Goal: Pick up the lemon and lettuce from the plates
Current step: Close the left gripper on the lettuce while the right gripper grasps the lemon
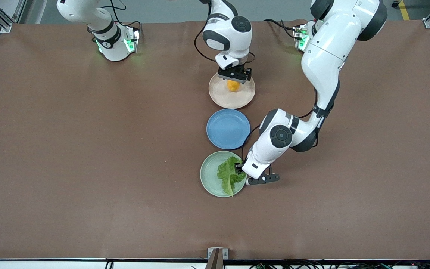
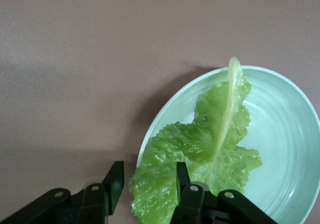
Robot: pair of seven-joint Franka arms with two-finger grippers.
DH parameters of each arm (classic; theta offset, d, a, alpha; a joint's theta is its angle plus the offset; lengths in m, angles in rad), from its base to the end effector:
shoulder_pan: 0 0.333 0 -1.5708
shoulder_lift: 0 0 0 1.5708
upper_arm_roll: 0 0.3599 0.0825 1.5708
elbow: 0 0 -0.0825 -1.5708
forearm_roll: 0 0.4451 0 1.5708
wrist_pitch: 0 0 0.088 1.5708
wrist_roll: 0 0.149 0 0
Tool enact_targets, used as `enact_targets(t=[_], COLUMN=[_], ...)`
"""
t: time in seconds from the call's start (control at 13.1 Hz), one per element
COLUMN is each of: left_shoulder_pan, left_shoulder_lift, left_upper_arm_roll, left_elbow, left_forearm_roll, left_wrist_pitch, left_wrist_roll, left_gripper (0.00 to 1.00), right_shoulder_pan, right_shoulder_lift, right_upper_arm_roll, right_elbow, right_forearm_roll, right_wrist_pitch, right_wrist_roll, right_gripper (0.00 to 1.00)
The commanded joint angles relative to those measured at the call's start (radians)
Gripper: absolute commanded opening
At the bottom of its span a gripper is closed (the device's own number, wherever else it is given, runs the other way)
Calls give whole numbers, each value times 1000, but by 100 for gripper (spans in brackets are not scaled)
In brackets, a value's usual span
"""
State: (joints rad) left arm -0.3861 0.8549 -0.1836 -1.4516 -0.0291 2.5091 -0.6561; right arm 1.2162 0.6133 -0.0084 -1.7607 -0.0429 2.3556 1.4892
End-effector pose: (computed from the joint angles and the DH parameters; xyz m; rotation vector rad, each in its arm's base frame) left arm 0.7118 -0.4254 0.1500 2.8801 0.2672 0.1285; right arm 0.2601 0.6803 0.1663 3.0914 -0.3874 0.0467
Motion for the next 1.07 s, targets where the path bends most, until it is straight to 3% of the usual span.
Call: enact_targets(t=[0.0, 0.46, 0.61, 0.77, 0.84, 0.99], left_shoulder_pan=[0, -2, -2, 1, 3, 3], left_shoulder_lift=[-8, -7, -8, -10, -10, -11], left_upper_arm_roll=[0, 0, 0, 0, 0, 1], left_elbow=[2, 2, 2, 2, 2, 2], left_forearm_roll=[26, 26, 26, 26, 26, 25], left_wrist_pitch=[2, 2, 0, -1, -1, -1], left_wrist_roll=[-14, -14, -14, -13, -13, -13], left_gripper=[46, 33, 29, 27, 26, 22], right_shoulder_pan=[17, 23, 23, 23, 22, 5], right_shoulder_lift=[31, 51, 52, 51, 51, 42], right_upper_arm_roll=[-15, -15, -13, -13, -13, -13], right_elbow=[27, 21, 20, 20, 20, 23], right_forearm_roll=[-55, -69, -74, -74, -74, -72], right_wrist_pitch=[16, 68, 63, 57, 56, 50], right_wrist_roll=[57, 102, 102, 106, 106, 88], right_gripper=[100, 99, 93, 73, 57, 10])
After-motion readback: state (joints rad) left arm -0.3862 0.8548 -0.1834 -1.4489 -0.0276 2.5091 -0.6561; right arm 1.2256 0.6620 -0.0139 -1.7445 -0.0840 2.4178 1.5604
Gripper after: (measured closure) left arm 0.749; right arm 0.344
